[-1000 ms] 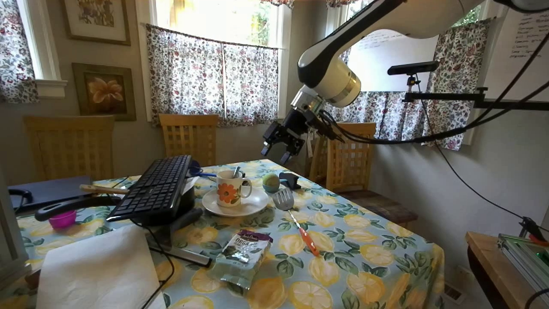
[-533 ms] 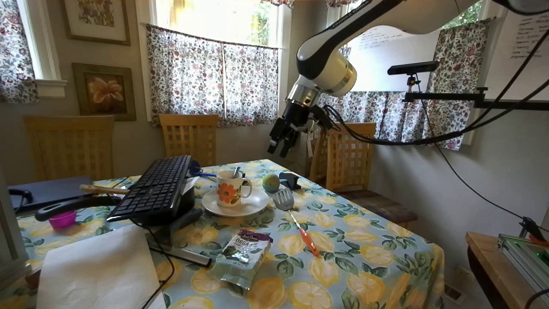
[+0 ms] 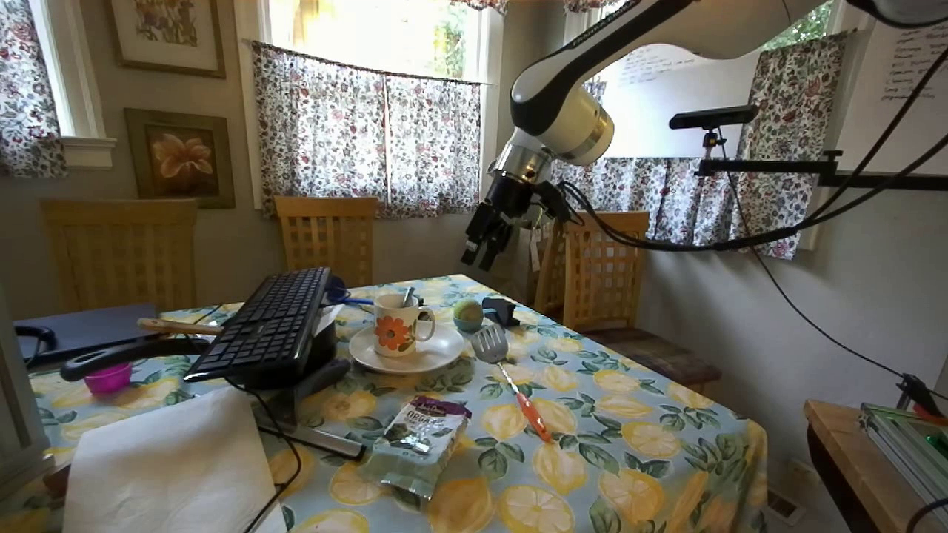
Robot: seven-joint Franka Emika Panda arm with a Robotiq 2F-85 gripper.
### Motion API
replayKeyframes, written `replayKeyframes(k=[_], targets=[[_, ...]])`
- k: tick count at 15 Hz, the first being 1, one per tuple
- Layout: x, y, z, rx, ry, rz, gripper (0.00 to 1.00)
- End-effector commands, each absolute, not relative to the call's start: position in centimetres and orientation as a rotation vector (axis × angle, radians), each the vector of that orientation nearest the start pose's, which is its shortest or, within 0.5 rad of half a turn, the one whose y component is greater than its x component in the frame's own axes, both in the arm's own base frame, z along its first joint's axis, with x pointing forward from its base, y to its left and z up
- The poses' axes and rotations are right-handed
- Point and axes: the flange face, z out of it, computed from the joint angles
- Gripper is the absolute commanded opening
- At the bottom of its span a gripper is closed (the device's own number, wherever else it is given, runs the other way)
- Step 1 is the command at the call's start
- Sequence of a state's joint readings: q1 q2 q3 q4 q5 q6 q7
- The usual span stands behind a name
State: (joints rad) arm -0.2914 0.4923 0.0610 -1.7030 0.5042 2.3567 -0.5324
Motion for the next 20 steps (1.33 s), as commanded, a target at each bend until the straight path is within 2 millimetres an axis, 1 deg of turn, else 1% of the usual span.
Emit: replayKeyframes(k=[1,3,6,7,9,11,12,14,15,16,20], targets=[[68.0,-15.9,33.0,-2.816,-0.216,-0.49,1.0],[68.8,-16.1,32.7,-2.827,-0.366,-0.499,1.0],[71.1,-16.6,32.2,-2.901,-0.566,-0.515,1.0],[72.2,-16.3,31.8,-2.929,-0.621,-0.542,1.0],[74.3,-15.6,30.9,-2.966,-0.664,-0.615,1.0],[75.9,-14.5,29.5,-2.989,-0.749,-0.63,1.0],[76.5,-14.0,29.0,-3.016,-0.758,-0.634,1.0],[77.0,-13.2,27.9,-3.017,-0.794,-0.599,1.0],[76.8,-13.0,27.4,-3.015,-0.825,-0.554,1.0],[76.9,-13.0,27.1,-2.993,-0.866,-0.552,1.0],[77.7,-13.1,25.8,-2.998,-0.849,-0.58,1.0]])
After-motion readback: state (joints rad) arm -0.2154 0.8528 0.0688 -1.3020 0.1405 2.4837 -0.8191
